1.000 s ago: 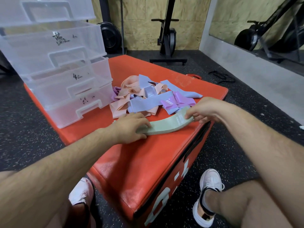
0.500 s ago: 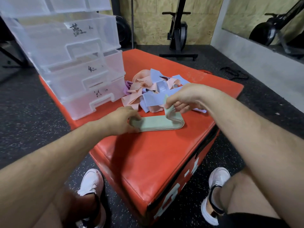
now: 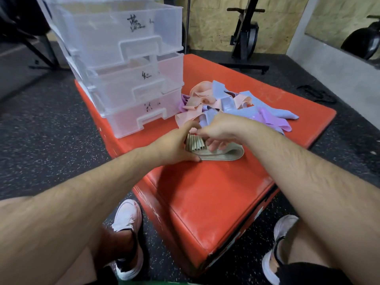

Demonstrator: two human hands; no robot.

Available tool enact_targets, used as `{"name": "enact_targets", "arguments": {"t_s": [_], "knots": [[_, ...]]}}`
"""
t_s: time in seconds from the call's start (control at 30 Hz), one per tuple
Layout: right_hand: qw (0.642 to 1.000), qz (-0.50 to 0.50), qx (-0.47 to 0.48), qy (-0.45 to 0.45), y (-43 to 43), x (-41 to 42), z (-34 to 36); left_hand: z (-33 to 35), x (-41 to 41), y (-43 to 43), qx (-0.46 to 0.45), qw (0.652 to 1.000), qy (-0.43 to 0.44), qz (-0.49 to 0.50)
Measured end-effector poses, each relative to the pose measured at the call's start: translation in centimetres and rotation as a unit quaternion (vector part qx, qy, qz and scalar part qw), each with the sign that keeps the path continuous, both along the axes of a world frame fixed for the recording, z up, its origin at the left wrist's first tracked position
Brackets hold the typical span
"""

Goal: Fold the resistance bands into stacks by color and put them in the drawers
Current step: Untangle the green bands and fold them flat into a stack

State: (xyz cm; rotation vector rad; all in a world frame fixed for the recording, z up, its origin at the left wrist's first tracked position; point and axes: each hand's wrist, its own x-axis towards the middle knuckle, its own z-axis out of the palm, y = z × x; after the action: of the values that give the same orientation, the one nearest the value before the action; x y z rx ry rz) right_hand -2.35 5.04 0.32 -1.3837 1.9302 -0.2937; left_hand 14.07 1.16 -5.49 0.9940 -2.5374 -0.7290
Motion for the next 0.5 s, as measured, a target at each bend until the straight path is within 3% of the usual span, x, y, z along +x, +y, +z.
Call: {"name": "enact_targets", "arguments": {"t_s": [0.07, 0.23, 0.37, 0.43, 0.5], "knots": [[0.999, 0.018, 0.005, 0.042, 0.1, -0.3, -0.1, -0.1, -0.1, -0.1, 0.006, 1.0, 0.002, -0.011], [0.996, 0.084, 0.021, 0.022, 1.8, -1.9, 0.6, -0.5, -1.1, 0.5, -0.008, 0.999, 0.026, 0.023], [0.998, -0.006, -0.049, 0.045, 2.2, -5.1, 0.9, -0.9, -1.7, 0.3, 0.016, 0.996, -0.017, 0.085], [0.996, -0.032, -0.022, 0.086, 2.3, -6.3, 0.7, -0.7, -2.0, 0.4, 0.044, 0.993, -0.016, 0.107], [0.997, -0.058, 0.024, 0.047, 2.7, -6.5, 0.0, -0.4, -2.2, 0.5, 0.07, 0.991, -0.014, 0.115]]}}
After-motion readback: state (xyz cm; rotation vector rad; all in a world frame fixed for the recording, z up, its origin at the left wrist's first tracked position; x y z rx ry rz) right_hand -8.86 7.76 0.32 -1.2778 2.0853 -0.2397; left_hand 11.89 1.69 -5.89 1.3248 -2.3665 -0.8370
